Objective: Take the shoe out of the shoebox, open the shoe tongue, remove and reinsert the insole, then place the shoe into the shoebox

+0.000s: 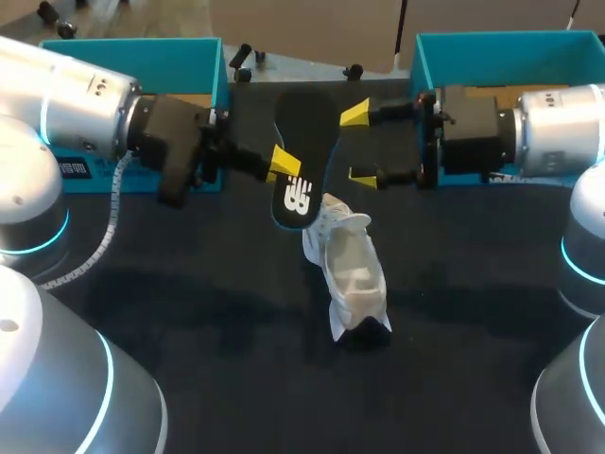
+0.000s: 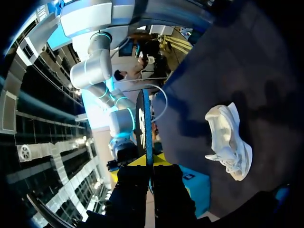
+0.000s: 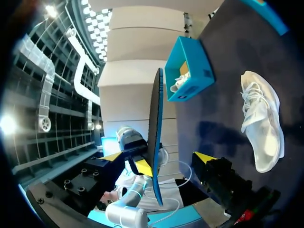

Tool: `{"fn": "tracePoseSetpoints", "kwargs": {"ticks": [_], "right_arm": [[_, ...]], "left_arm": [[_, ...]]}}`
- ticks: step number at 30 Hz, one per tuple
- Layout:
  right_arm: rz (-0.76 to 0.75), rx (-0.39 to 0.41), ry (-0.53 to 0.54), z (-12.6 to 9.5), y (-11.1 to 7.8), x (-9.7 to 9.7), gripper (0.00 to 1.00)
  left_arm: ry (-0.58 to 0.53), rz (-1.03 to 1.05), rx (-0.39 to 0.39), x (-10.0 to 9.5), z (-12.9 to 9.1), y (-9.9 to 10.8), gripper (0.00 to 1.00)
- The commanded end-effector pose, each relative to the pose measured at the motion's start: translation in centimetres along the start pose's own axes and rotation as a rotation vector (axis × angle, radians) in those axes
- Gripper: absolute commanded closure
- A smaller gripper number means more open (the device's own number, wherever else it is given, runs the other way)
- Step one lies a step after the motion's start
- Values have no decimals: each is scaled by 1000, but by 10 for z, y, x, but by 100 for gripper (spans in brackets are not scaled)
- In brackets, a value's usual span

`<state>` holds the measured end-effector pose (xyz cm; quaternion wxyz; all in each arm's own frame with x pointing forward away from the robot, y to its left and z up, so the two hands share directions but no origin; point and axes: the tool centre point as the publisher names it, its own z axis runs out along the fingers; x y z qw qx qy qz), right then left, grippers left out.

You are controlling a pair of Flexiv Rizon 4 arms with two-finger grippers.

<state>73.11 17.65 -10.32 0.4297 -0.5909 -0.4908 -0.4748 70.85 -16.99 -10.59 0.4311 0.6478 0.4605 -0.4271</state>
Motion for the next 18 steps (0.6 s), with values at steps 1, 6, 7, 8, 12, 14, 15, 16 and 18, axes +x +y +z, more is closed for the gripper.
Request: {"fn": "tracePoseSetpoints", "kwargs": {"ticks": [1, 6, 7, 8, 12, 14, 15, 16, 18], "right_arm": [[1, 2, 1, 11, 5, 1, 25], [-3, 12, 4, 15, 8, 4, 44], [-3, 14, 5, 15, 8, 4, 45], [-2, 15, 5, 16, 9, 4, 47], [-2, 23, 5, 18, 9, 5, 52], [-1, 25, 5, 18, 9, 5, 53], [-1, 25, 5, 18, 9, 5, 53], [1, 25, 5, 19, 9, 5, 54], [4, 22, 7, 19, 8, 4, 55]], "left_arm": [[-4, 7, -16, 3, 7, 0, 100], [5, 51, -23, 6, 17, -3, 100], [2, 52, -22, 6, 19, -4, 100], [0, 52, -21, 5, 20, -5, 100], [-13, 54, -21, 3, 26, -7, 100], [-19, 53, -23, 2, 28, -7, 100], [-19, 53, -23, 2, 28, -7, 100], [-22, 53, -24, 0, 29, -7, 100], [-29, 60, -24, -1, 30, -9, 100]]}}
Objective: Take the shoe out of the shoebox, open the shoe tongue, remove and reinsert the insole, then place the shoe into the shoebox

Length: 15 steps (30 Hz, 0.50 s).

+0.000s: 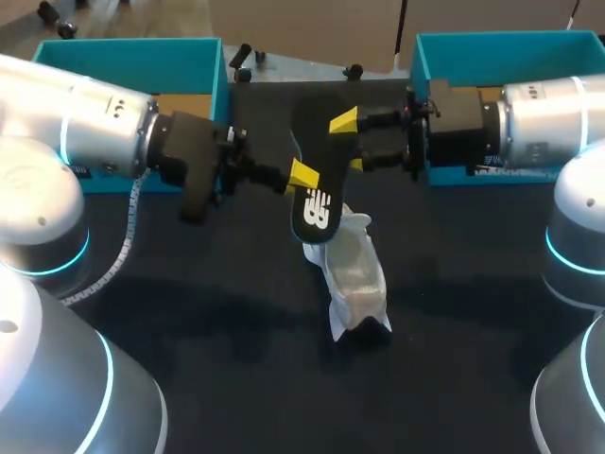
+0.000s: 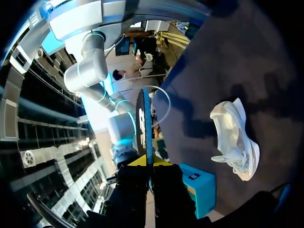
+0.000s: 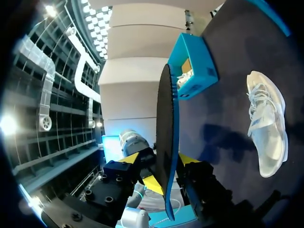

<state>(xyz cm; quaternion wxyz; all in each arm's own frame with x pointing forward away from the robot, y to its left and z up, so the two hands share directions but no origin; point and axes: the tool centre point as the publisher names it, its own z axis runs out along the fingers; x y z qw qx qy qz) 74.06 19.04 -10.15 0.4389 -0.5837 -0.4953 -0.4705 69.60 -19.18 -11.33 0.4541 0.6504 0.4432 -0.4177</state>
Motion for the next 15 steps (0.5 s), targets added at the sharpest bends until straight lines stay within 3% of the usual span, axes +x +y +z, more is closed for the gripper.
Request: {"fn": "tracePoseSetpoints", "kwargs": {"ticks": [1, 6, 9, 15], "right_arm": [[5, -4, 1, 4, 1, -1, 56], [8, -13, 4, 5, 1, -1, 66], [10, -16, 3, 5, 1, -2, 100], [14, -8, 5, 8, 3, -3, 100]], "left_arm": [[-9, 8, -2, -1, 5, -1, 100], [-15, -1, 0, 0, 4, -4, 100], [-18, -11, -4, 1, 3, -6, 100], [-21, -21, -4, 0, 1, -6, 100]]}}
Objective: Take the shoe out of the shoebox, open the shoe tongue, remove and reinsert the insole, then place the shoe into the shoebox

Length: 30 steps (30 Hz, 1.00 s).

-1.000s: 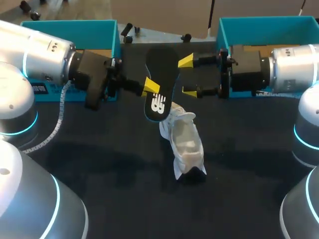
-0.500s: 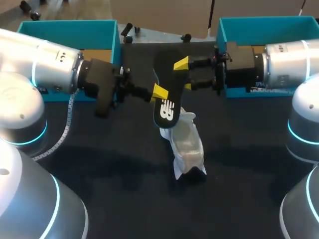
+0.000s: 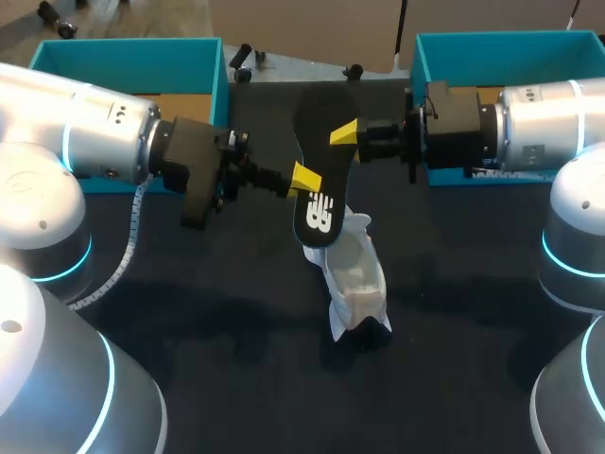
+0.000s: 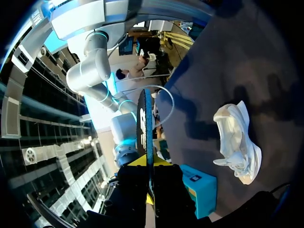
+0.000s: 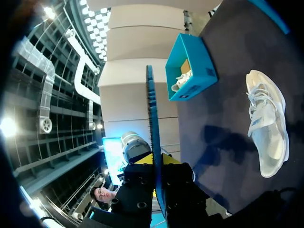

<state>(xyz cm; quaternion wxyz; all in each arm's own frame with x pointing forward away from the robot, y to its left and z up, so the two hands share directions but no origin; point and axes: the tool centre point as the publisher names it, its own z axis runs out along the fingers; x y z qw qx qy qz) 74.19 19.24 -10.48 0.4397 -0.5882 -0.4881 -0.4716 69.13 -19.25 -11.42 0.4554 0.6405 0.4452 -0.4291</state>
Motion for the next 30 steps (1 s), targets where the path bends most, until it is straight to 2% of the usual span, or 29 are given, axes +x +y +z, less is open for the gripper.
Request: {"fn": "tracePoseSetpoints", "kwargs": {"ticks": [1, 2, 3, 4, 5, 17, 25, 30], "right_arm": [[2, 3, 0, 6, 2, -1, 100], [3, 4, 0, 6, 3, -1, 100], [5, 5, 0, 6, 3, -2, 100], [9, 5, -1, 6, 4, -3, 100], [11, 4, -2, 6, 4, -4, 100], [35, 10, -3, 4, 11, -17, 100], [48, 14, -5, 4, 13, -25, 100], [52, 8, -8, 5, 12, -30, 100]], "left_arm": [[9, -4, 7, 1, 0, -2, 100], [11, -4, 8, 1, 0, -2, 100], [20, -11, 22, 0, -1, -3, 57], [25, -15, 29, 0, -2, -3, 2], [26, -20, 33, -1, -2, -4, 0], [138, -95, 41, 10, -23, 2, 0], [352, -149, 72, 15, -31, 17, 0], [455, -136, 65, 17, -34, 27, 0]]}}
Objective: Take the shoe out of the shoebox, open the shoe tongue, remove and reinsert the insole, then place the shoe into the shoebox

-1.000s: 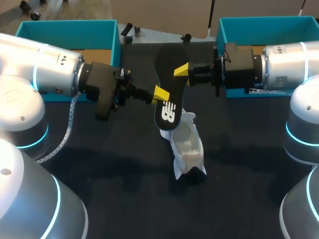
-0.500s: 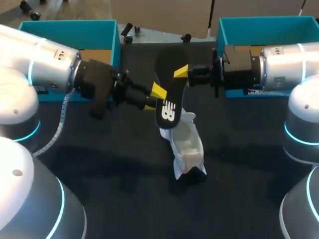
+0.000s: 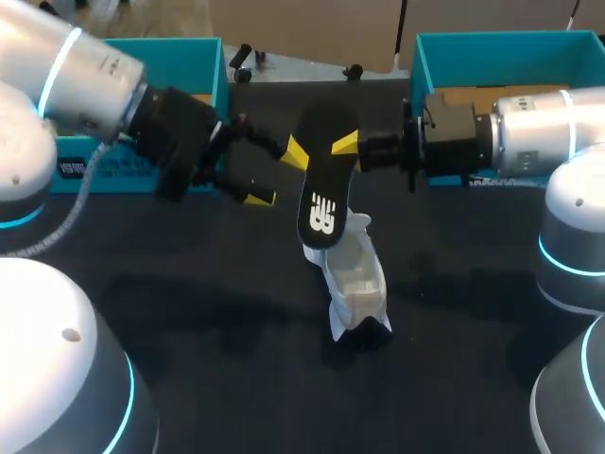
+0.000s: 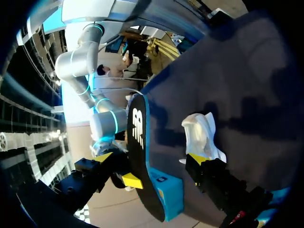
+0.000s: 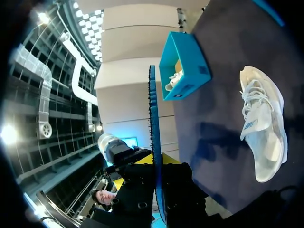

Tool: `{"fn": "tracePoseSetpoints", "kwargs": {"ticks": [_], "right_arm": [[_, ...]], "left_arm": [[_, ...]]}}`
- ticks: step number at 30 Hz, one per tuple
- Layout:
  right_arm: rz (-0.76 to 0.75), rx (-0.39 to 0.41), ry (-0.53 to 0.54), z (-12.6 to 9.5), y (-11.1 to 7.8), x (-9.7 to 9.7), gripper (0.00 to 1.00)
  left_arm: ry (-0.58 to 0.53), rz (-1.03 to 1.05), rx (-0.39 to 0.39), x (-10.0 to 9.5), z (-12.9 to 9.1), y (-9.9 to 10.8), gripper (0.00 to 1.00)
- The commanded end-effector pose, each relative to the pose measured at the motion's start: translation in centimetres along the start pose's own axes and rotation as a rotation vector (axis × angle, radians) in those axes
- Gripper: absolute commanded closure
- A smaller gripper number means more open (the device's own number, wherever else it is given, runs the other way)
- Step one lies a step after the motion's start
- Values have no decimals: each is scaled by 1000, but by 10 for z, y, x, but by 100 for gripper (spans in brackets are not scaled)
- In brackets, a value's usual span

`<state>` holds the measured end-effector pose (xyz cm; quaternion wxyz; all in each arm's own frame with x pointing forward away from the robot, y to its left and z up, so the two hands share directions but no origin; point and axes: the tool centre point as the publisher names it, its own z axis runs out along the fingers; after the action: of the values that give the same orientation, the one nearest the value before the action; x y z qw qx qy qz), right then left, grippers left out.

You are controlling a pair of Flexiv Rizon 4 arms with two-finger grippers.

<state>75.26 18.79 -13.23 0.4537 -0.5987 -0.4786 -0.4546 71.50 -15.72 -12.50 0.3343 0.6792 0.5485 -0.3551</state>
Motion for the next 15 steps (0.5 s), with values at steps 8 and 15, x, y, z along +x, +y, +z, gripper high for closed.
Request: {"fn": "tracePoseSetpoints", "kwargs": {"ticks": [8, 15], "right_arm": [[2, -7, 0, 8, -1, -10, 100], [9, 4, -30, 17, -3, -17, 100]], "left_arm": [[274, -54, 34, -7, -5, 22, 0], [421, -66, 83, -6, -6, 28, 0]]}}
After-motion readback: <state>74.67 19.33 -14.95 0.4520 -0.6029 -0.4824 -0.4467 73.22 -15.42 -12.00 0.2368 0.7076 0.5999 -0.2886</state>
